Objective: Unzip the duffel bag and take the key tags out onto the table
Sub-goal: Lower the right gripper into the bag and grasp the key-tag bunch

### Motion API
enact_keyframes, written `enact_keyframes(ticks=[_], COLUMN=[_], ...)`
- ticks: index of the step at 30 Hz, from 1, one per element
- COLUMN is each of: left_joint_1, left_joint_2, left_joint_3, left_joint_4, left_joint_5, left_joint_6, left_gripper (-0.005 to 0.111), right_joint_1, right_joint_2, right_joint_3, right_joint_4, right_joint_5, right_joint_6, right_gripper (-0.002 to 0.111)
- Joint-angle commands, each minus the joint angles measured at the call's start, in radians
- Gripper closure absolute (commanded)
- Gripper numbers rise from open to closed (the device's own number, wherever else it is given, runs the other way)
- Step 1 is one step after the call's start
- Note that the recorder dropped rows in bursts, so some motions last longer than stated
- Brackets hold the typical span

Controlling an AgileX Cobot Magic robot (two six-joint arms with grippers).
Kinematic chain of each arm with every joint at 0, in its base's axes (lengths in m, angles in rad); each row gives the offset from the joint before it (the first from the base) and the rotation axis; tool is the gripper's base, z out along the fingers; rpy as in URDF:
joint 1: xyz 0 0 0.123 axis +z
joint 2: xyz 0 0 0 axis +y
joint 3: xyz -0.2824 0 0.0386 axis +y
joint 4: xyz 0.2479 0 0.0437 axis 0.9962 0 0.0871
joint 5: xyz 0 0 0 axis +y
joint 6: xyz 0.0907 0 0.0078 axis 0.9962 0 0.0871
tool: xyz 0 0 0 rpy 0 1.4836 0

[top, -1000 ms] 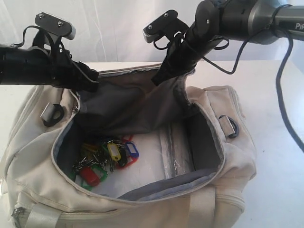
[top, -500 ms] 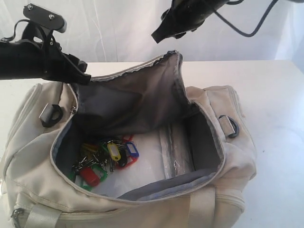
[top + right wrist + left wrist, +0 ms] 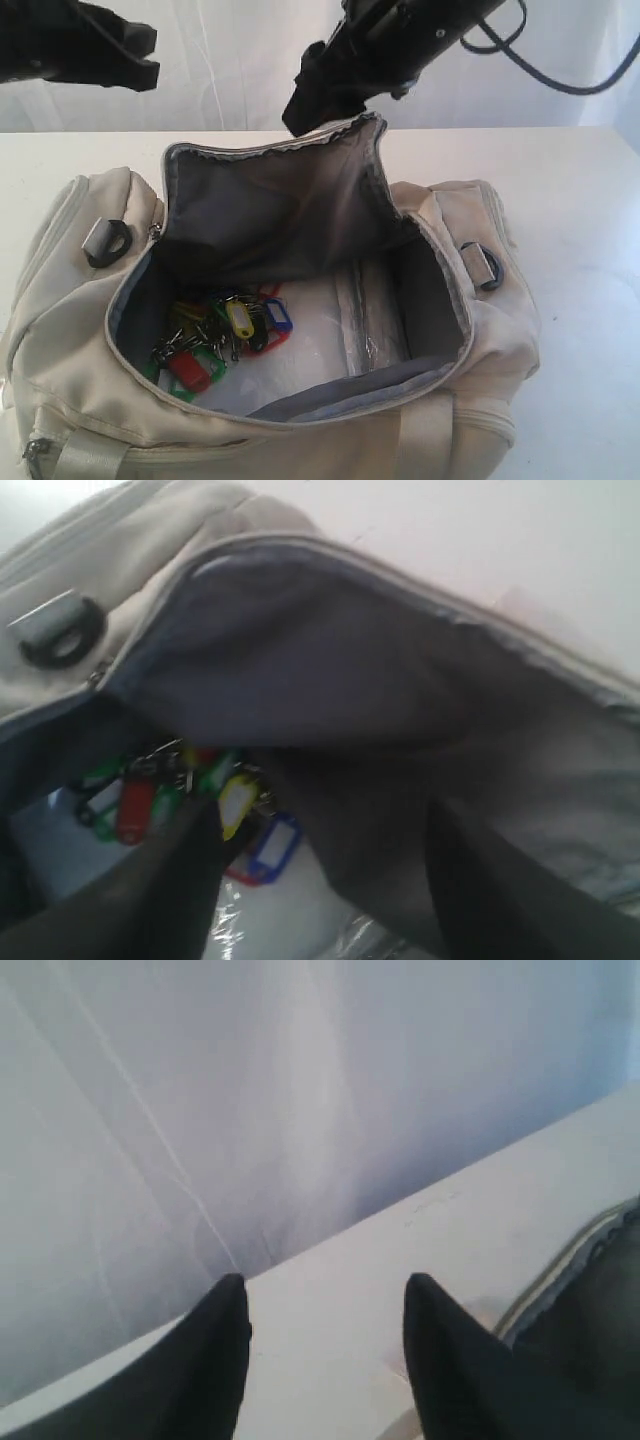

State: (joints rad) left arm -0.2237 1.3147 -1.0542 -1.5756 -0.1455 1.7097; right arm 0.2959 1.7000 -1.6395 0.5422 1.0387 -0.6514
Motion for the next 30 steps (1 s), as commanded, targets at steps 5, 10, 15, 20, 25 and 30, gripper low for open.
enact_keyframes(ticks=[5, 10, 15, 20, 25, 30], left_joint_1=[0.001, 0.001, 0.001, 0.001, 0.001, 0.001], left_joint_2=[-0.235, -0.36, -0.406, -0.39, -0.39, -0.408], left_joint_3=[0.149, 0.265, 0.402, 0.444, 0.415, 0.389], left_joint_4=[-0.169, -0.169, -0.169, 0.185, 0.823, 1.035], left_joint_5=[-0.285, -0.123, 0.196, 0.388, 0.552, 0.585], left_joint_6=[0.252, 0.21, 0.02, -0.412, -0.973, -1.206], left_gripper=[0.089, 0.107, 0.107, 0.107, 0.107, 0.107], right_joint_1=[0.016, 0.122, 0.222, 0.258, 0.262, 0.262], right_joint_2=[-0.117, -0.101, -0.041, 0.017, 0.077, 0.152], right_joint_3=[0.285, 0.375, 0.39, 0.39, 0.392, 0.392], right_joint_4=[0.195, 0.211, 0.213, 0.18, 0.178, 0.18], right_joint_5=[-0.025, -0.116, -0.172, -0.273, -0.351, -0.404], right_joint_6=[-0.16, -0.211, -0.296, -0.285, -0.287, -0.287], right_gripper=[0.063, 0.064, 0.063, 0.049, 0.043, 0.043])
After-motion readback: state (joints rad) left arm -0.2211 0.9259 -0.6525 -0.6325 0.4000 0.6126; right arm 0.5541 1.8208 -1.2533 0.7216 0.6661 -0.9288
